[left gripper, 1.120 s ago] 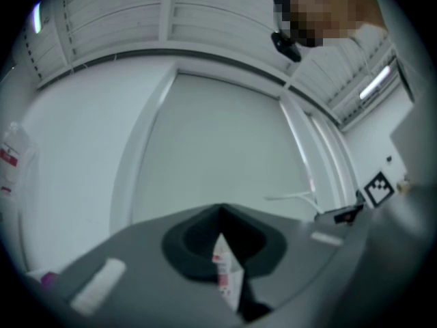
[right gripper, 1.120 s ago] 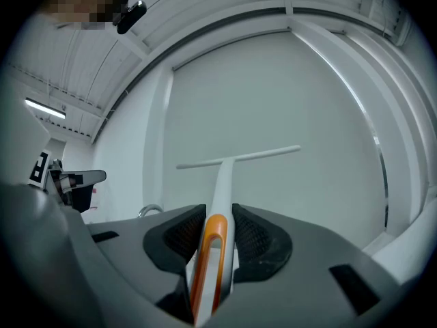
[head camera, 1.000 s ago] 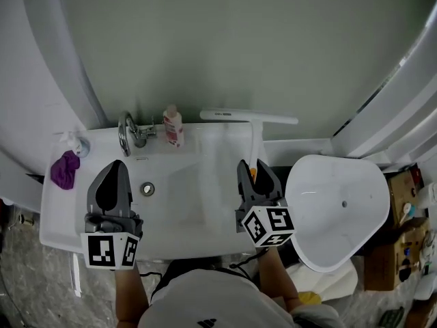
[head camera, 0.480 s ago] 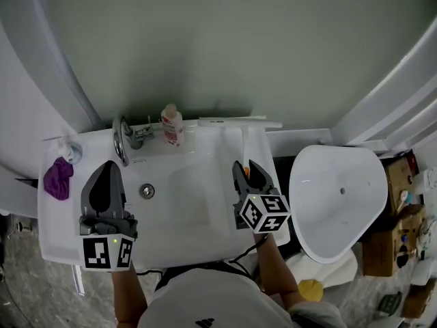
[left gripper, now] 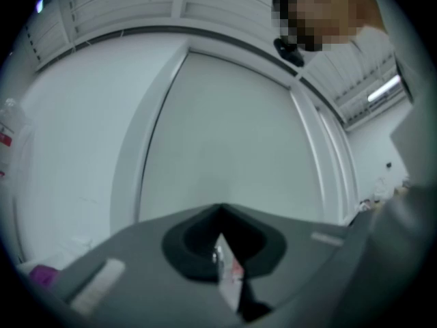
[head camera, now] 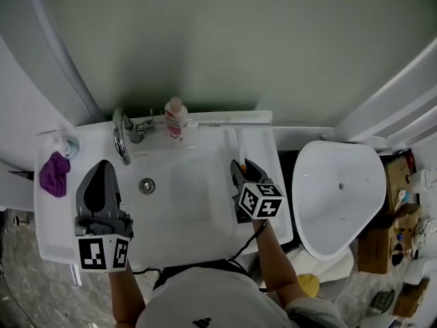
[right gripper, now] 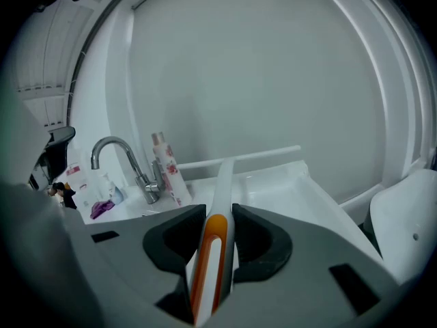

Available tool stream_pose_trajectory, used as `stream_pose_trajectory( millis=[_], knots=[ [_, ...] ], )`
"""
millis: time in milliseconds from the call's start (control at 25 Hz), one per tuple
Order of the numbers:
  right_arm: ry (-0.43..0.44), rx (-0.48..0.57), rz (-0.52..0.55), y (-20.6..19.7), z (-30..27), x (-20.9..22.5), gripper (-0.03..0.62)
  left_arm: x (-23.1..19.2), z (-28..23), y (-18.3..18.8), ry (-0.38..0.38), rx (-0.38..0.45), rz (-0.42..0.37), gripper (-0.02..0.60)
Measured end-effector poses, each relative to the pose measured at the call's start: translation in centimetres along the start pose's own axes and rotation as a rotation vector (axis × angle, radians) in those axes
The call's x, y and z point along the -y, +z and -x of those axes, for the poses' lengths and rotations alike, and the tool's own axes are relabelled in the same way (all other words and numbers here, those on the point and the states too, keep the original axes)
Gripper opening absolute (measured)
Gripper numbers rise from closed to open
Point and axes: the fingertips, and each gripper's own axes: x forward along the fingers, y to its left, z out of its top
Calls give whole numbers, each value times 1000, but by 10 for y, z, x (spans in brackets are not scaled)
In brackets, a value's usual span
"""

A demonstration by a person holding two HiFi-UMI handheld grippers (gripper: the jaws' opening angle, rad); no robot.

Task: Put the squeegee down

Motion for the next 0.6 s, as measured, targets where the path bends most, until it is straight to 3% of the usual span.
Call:
stream_pose_trajectory(
  millis=[600],
  knots=[
    [-29, -170, -29, -41, -50, 18, 118, -24, -2, -17, 22, -40, 10, 8]
  ],
)
